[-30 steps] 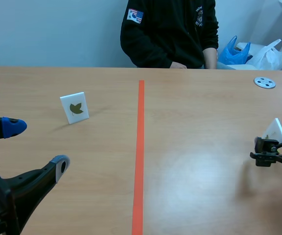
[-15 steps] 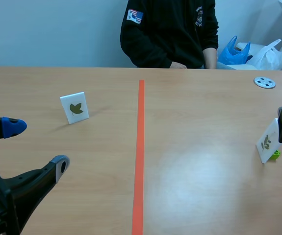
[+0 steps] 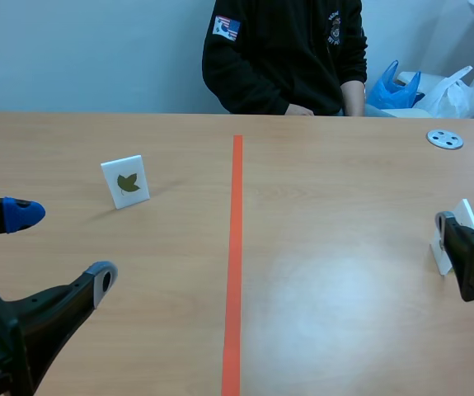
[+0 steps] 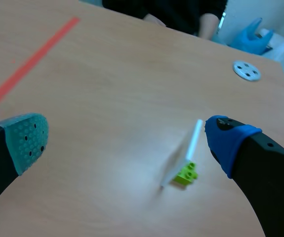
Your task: Sort the leaf by its shape. The table is split by an orange tape line. A compound leaf with several leaflets goes to the left side, a simple leaf with one blade goes to the right side. Return to the home posture when a red brick is placed on the table.
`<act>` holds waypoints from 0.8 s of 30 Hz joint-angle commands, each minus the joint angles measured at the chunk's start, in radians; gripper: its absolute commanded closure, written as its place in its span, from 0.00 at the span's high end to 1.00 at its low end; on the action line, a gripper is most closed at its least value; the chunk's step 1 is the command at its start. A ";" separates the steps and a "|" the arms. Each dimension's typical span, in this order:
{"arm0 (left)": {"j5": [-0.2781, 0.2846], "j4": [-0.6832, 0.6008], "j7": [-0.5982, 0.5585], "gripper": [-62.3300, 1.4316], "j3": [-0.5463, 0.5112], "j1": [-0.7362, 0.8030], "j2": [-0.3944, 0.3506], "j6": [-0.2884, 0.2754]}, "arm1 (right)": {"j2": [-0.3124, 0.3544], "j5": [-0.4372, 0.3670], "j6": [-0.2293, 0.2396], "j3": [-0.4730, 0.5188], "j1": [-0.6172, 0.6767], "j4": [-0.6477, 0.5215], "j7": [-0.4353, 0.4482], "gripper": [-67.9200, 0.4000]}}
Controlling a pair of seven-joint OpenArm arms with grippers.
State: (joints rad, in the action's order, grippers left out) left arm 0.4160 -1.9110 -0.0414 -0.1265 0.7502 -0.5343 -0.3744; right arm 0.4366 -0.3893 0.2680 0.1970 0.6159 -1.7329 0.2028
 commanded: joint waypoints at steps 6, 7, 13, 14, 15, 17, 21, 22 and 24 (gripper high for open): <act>0.006 -0.014 0.018 1.00 0.003 -0.005 0.003 -0.002 | -0.080 -0.007 0.021 0.013 0.167 -0.218 -0.071 1.00; 0.006 -0.014 0.020 1.00 0.003 -0.005 0.003 -0.002 | -0.092 -0.007 0.024 0.013 0.192 -0.241 -0.079 1.00; 0.007 -0.014 0.032 1.00 0.003 -0.005 0.004 -0.002 | -0.132 -0.008 0.074 0.012 0.256 -0.283 -0.116 1.00; 0.007 -0.014 0.032 1.00 0.003 -0.005 0.004 -0.002 | -0.132 -0.008 0.074 0.011 0.256 -0.283 -0.119 1.00; 0.007 -0.014 0.032 1.00 0.003 -0.005 0.004 -0.002 | -0.132 -0.008 0.074 0.011 0.254 -0.283 -0.119 1.00; 0.007 -0.014 0.032 1.00 0.003 -0.005 0.004 -0.002 | -0.132 -0.008 0.074 0.011 0.248 -0.283 -0.119 1.00; 0.007 -0.014 0.032 1.00 0.003 -0.005 0.004 -0.002 | -0.132 -0.008 0.074 0.011 0.242 -0.283 -0.119 1.00; 0.007 -0.014 0.032 1.00 0.003 -0.005 0.004 -0.002 | -0.132 -0.008 0.074 0.011 0.240 -0.283 -0.119 1.00; 0.007 -0.014 0.032 1.00 0.003 -0.005 0.005 -0.002 | -0.132 -0.008 0.074 0.011 0.234 -0.283 -0.120 1.00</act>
State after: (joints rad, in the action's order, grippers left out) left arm 0.4160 -1.9110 0.0040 -0.1265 0.7483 -0.5346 -0.3744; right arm 0.2920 -0.3889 0.3443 0.1970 0.8616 -2.0178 0.0654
